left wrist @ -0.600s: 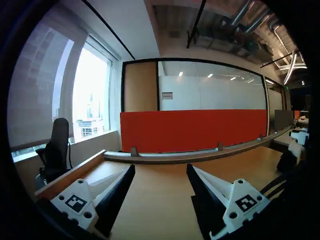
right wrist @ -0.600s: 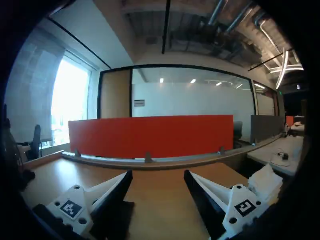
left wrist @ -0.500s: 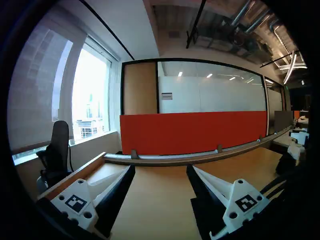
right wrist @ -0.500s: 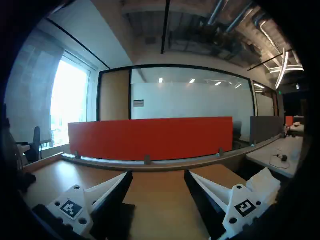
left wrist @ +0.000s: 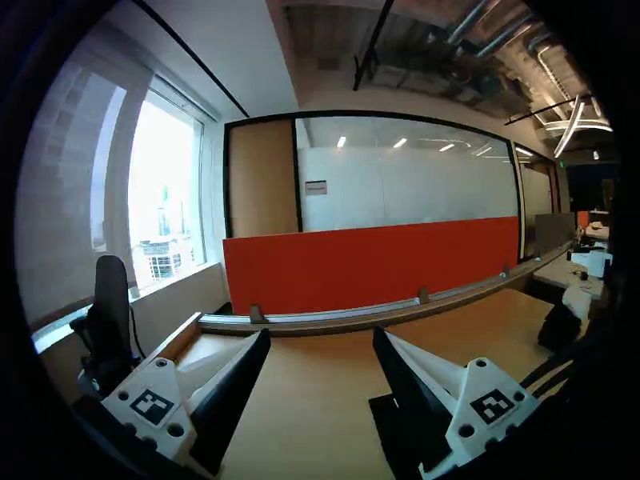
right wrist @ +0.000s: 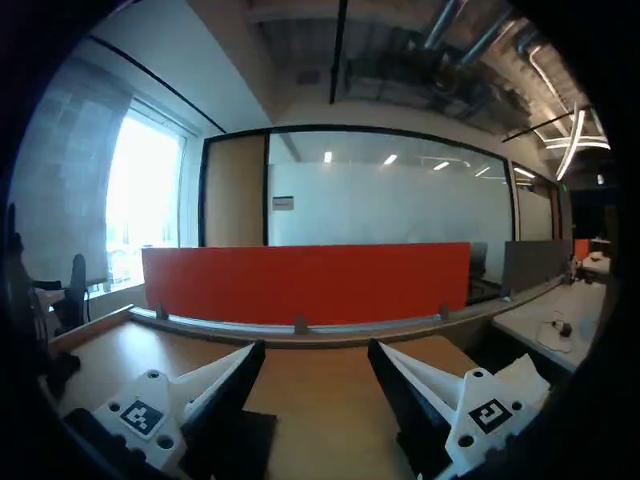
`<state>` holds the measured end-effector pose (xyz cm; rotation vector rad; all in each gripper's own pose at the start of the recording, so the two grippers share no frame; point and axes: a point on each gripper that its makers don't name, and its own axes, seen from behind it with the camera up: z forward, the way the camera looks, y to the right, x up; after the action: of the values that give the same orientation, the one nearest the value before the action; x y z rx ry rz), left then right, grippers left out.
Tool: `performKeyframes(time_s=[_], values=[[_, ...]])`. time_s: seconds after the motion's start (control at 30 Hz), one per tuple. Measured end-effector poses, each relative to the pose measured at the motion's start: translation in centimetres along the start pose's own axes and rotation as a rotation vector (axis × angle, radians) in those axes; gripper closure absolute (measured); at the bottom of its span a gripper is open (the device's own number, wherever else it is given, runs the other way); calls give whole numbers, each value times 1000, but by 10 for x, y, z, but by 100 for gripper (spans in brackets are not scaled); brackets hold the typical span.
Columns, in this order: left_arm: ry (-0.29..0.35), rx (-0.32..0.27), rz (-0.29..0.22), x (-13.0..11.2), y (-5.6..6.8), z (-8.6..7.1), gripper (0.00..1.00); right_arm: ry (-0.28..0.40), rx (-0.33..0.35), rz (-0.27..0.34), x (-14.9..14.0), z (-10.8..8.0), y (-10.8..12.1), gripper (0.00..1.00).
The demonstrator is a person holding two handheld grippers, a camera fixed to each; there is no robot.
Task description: Fold towel
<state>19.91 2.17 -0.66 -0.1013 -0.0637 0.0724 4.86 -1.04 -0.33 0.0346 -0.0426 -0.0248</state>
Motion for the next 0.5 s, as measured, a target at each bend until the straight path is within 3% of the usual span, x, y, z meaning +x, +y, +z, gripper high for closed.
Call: performKeyframes(time_s=[0.2, 0.5], values=[[-40, -80, 26, -1, 19, 0, 5, -39, 57, -49, 1, 1, -11, 0], [-88, -190, 30, -1, 37, 1, 5, -122, 218, -134, -7, 2, -43, 0]])
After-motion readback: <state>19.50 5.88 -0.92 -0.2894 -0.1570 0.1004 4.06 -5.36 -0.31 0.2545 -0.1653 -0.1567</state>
